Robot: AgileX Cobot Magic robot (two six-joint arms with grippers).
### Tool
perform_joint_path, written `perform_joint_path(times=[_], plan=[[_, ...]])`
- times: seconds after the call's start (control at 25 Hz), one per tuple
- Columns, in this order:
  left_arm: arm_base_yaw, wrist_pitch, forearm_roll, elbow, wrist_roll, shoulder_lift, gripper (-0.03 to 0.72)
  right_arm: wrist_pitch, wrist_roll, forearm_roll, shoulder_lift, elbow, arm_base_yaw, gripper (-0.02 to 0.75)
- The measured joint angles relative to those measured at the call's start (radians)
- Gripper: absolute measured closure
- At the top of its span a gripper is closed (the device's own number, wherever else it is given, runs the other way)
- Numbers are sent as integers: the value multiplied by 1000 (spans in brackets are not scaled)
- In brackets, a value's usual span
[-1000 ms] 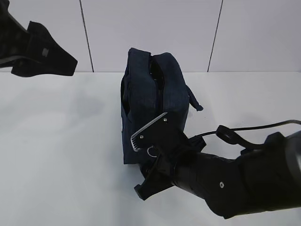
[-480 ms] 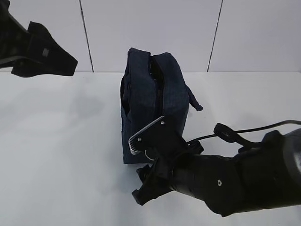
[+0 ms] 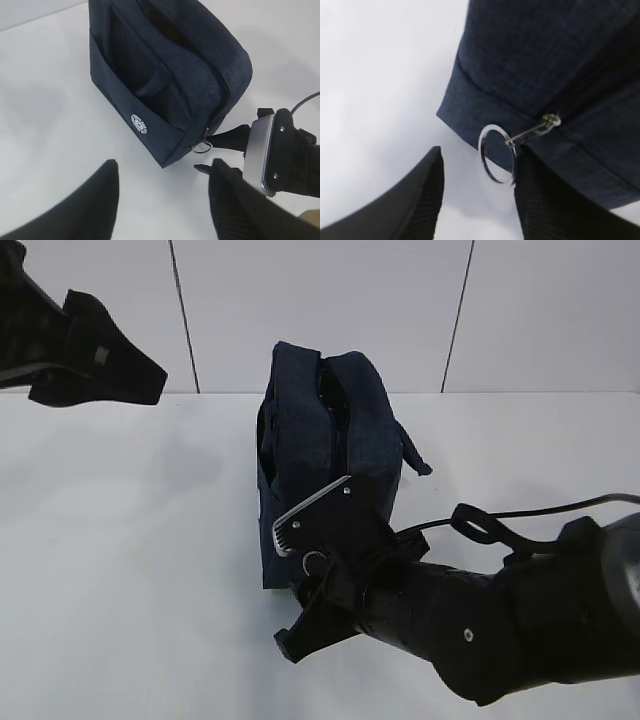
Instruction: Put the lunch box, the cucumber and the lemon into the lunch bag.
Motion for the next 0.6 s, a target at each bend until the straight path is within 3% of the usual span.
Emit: perform_joint_path(times=[0.6], plan=[[0, 0, 0, 0, 0, 0, 284, -42, 74, -20, 20, 0, 0, 379]])
